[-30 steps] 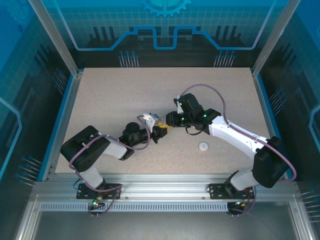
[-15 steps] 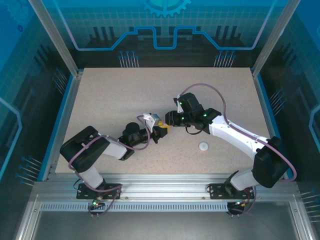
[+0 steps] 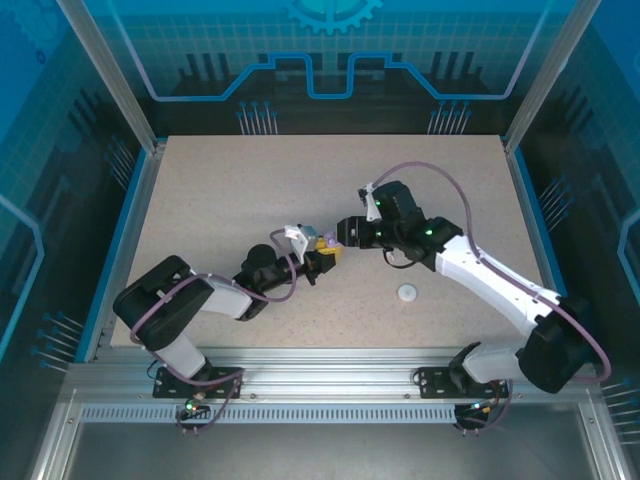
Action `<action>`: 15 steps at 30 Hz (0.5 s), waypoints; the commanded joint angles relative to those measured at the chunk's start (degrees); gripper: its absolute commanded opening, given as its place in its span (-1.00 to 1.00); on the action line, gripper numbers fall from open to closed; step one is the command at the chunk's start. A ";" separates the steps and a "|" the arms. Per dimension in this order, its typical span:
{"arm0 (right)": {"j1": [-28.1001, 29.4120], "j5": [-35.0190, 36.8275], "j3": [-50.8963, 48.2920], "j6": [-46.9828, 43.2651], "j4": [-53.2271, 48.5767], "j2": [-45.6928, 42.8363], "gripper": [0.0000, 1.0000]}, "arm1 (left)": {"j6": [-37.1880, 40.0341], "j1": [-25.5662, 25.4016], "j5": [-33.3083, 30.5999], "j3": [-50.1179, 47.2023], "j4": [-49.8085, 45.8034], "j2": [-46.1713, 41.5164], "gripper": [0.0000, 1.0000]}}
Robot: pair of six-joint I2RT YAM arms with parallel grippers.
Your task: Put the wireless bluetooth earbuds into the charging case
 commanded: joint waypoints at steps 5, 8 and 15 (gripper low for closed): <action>-5.50 -10.94 -5.63 -11.60 5.07 -7.42 0.19 | 1.84 -0.61 3.75 2.04 -2.17 -4.93 -0.80; -8.53 -16.60 -6.91 -16.09 5.72 -10.35 0.24 | 3.04 -0.73 4.92 1.95 -6.42 -8.13 -0.80; -12.14 -25.70 -11.46 -30.17 8.82 -19.16 0.41 | 7.74 -0.81 9.62 2.37 -20.10 -16.57 -0.80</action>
